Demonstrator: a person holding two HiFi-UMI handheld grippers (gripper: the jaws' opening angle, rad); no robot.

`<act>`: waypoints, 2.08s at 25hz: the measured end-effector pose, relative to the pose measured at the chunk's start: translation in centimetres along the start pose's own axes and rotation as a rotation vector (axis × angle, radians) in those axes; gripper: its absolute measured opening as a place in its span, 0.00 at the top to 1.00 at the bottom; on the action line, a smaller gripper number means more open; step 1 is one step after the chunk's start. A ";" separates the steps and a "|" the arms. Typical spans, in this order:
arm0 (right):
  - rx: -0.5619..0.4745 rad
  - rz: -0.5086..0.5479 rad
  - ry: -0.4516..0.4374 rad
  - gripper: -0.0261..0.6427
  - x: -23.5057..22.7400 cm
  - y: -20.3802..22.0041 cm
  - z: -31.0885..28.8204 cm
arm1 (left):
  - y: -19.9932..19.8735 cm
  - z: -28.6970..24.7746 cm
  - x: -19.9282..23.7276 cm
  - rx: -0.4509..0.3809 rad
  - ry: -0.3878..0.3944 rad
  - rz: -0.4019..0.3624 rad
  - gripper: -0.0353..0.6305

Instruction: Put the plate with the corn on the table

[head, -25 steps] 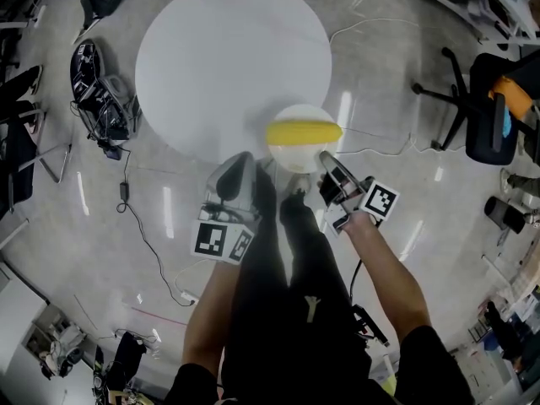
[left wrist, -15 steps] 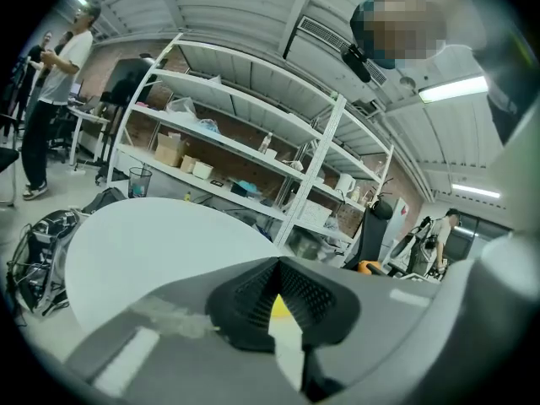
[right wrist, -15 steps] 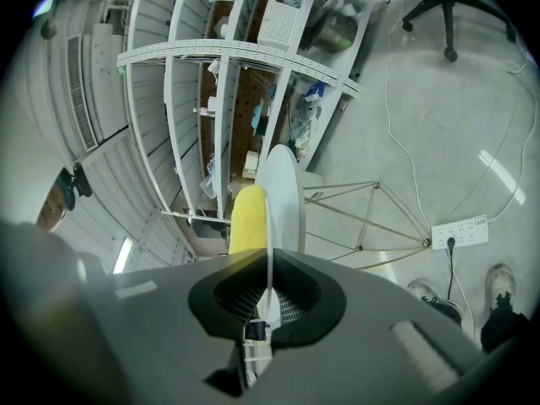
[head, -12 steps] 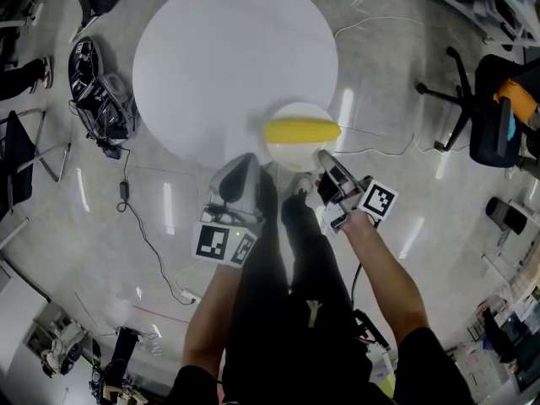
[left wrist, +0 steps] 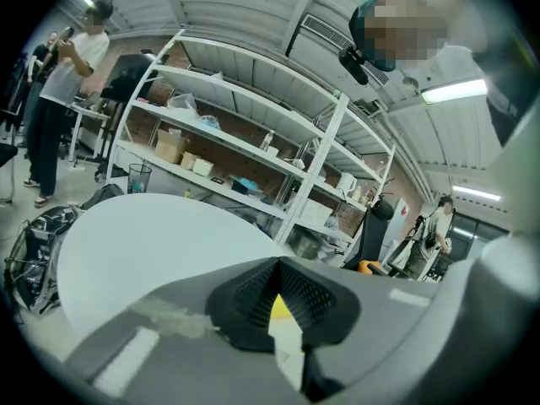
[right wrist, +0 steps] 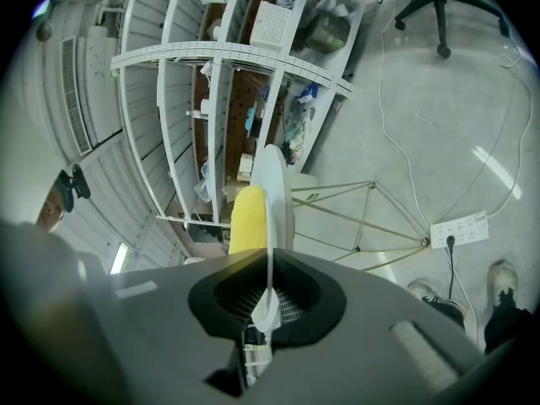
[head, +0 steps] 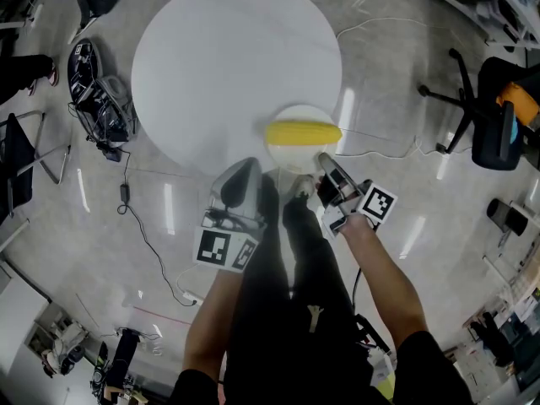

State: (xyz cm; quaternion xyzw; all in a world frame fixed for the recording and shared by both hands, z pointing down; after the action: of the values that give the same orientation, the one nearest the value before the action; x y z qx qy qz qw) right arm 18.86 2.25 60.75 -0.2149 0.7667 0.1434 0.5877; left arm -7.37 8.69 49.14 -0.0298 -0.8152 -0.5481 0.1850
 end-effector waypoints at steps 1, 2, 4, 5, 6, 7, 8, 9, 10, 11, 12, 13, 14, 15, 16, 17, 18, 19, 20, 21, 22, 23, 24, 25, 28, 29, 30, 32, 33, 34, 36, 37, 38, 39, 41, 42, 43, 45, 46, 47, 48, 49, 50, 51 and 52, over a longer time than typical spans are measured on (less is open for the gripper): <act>0.000 0.002 0.000 0.93 -0.1 0.0 -0.2 | 0.0 -0.1 0.1 -0.001 0.000 0.001 0.94; 0.000 0.004 -0.001 0.93 -0.2 0.0 -0.3 | 0.1 -0.1 0.2 -0.002 0.000 0.002 0.94; -0.002 0.006 0.001 0.93 -0.5 0.0 -0.5 | 0.3 -0.1 0.4 -0.001 -0.001 0.004 0.94; -0.003 0.006 0.003 0.93 -0.6 0.0 -0.5 | 0.4 -0.1 0.5 0.000 -0.002 0.004 0.94; -0.004 0.005 0.004 0.93 -0.7 0.0 -0.6 | 0.5 -0.2 0.6 0.000 -0.003 0.005 0.94; -0.005 0.005 0.004 0.93 -0.8 -0.1 -0.7 | 0.5 -0.2 0.7 0.000 -0.005 0.007 0.94; -0.007 0.004 0.003 0.93 -0.8 -0.1 -0.7 | 0.5 -0.2 0.8 0.000 -0.006 0.008 0.94; -0.009 0.002 0.004 0.94 -0.8 -0.1 -0.8 | 0.5 -0.2 0.9 0.000 -0.007 0.009 0.94; -0.010 -0.001 0.005 0.94 -0.9 0.0 -0.9 | 0.5 -0.3 0.9 0.001 -0.007 0.010 0.94; -0.010 -0.002 0.006 0.94 -0.9 0.0 -1.0 | 0.5 -0.3 1.0 0.001 -0.008 0.011 0.94; -0.010 -0.002 0.008 0.94 -0.9 0.0 -1.2 | 0.5 -0.3 1.1 0.001 -0.009 0.011 0.94; -0.010 -0.004 0.010 0.94 -0.9 0.0 -1.3 | 0.4 -0.4 1.2 0.001 -0.010 0.013 0.94; -0.012 -0.007 0.012 0.94 -0.9 0.0 -1.5 | 0.4 -0.5 1.2 0.000 -0.011 0.014 0.94; -0.014 -0.011 0.012 0.94 -0.9 0.1 -1.6 | 0.3 -0.6 1.2 -0.002 -0.011 0.016 0.94; -0.016 -0.014 0.012 0.94 -0.9 0.1 -1.8 | 0.3 -0.6 1.3 -0.004 -0.011 0.017 0.94; -0.019 -0.016 0.012 0.94 -0.9 0.2 -1.9 | 0.3 -0.6 1.3 -0.005 -0.011 0.019 0.94; -0.022 -0.018 0.013 0.94 -0.9 0.3 -2.0 | 0.2 -0.7 1.4 -0.006 -0.011 0.020 0.94; -0.024 -0.021 0.014 0.94 -0.9 0.4 -2.1 | 0.2 -0.7 1.4 -0.007 -0.010 0.022 0.94; -0.025 -0.024 0.016 0.94 -1.0 0.5 -2.2 | 0.2 -0.8 1.5 -0.007 -0.009 0.022 0.94; -0.027 -0.026 0.018 0.94 -1.0 0.5 -2.2 | 0.2 -0.9 1.6 -0.007 -0.007 0.023 0.94; -0.028 -0.024 0.019 0.94 -1.1 0.5 -2.3 | 0.2 -1.0 1.6 -0.007 -0.006 0.023 0.94; -0.029 -0.021 0.022 0.93 -1.1 0.4 -2.4 | 0.2 -1.1 1.6 -0.006 -0.004 0.024 0.94; -0.030 -0.016 0.026 0.93 -1.1 0.3 -2.4 | 0.1 -1.2 1.6 -0.004 -0.002 0.024 0.94; -0.032 -0.012 0.031 0.93 -1.0 0.2 -2.5 | 0.0 -1.3 1.6 -0.004 0.000 0.024 0.94; -0.039 -0.010 0.045 0.93 -1.0 0.3 -2.5 | -0.2 -1.5 1.7 -0.005 0.008 0.024 0.94; -0.042 -0.009 0.051 0.92 -0.9 0.3 -2.5 | -0.2 -1.6 1.7 -0.006 0.012 0.025 0.94; -0.046 -0.007 0.055 0.92 -0.8 0.3 -2.5 | -0.3 -1.7 1.8 -0.007 0.016 0.025 0.94; -0.051 0.005 0.062 0.92 -0.6 0.3 -2.8 | -0.4 -1.8 2.0 -0.009 0.024 0.024 0.94; -0.054 0.010 0.068 0.92 -0.4 0.4 -3.0 | -0.5 -1.8 2.2 -0.009 0.028 0.023 0.94; -0.059 0.012 0.075 0.91 -0.3 0.4 -3.3 | -0.5 -1.9 2.4 -0.008 0.031 0.024 0.94; -0.067 0.006 0.093 0.91 -0.2 0.6 -3.4 | -0.5 -1.9 2.6 -0.008 0.035 0.028 0.94; -0.069 0.003 0.102 0.91 -0.2 0.6 -3.3 | -0.6 -2.0 2.6 -0.009 0.037 0.029 0.94; -0.071 0.004 0.110 0.91 -0.2 0.6 -3.2 | -0.7 -2.1 2.6 -0.010 0.039 0.031 0.94; -0.071 0.008 0.118 0.91 -0.2 0.5 -3.1 | -0.8 -2.2 2.6 -0.011 0.041 0.033 0.94; -0.073 0.020 0.140 0.90 0.1 0.3 -3.1 | -1.0 -2.4 2.8 -0.012 0.045 0.033 0.94; -0.073 0.028 0.153 0.90 0.1 0.3 -3.2 | -1.0 -2.4 3.0 -0.012 0.046 0.033 0.94; -0.072 0.035 0.168 0.86 0.2 0.2 -3.4 | -1.1 -2.4 3.1 -0.012 0.046 0.035 0.94; -0.072 0.033 0.191 0.80 0.0 0.2 -3.7 | -1.1 -2.4 3.4 -0.012 0.046 0.040 0.94; -0.072 0.032 0.195 0.78 0.0 0.3 -3.9 | -1.1 -2.4 3.6 -0.011 0.046 0.043 0.94; -0.072 0.035 0.197 0.77 0.1 0.4 -4.0 | -1.1 -2.3 3.7 -0.011 0.047 0.046 0.94; -0.072 0.038 0.198 0.76 0.1 0.5 -4.3 | -1.1 -2.3 3.8 -0.012 0.049 0.047 0.94; -0.071 0.040 0.197 0.74 0.1 0.6 -4.5 | -1.1 -2.2 3.9 -0.012 0.050 0.049 0.94; -0.071 0.044 0.195 0.73 0.1 0.7 -4.8 | -1.0 -2.2 4.0 -0.013 0.051 0.051 0.94; -0.069 0.049 0.194 0.71 0.1 0.8 -5.0 | -1.0 -2.2 4.1 -0.013 0.051 0.053 0.94; -0.069 0.054 0.198 0.71 0.1 0.9 -5.2 | -1.0 -2.1 4.2 -0.012 0.051 0.056 0.94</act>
State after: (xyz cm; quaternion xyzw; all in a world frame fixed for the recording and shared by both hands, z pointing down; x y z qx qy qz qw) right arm 14.08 0.54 62.03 -0.2274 0.8212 0.1635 0.4971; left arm -10.91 5.74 50.40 -0.0400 -0.8056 -0.5483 0.2207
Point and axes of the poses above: the fingertips, and each gripper's own axes: z backward along the fingers, x to its left, y out of its underside, the point moved 10 cm from there along z, backward along the fingers, and after that the axes turned 6 degrees about -z, right-handed, at the moved point
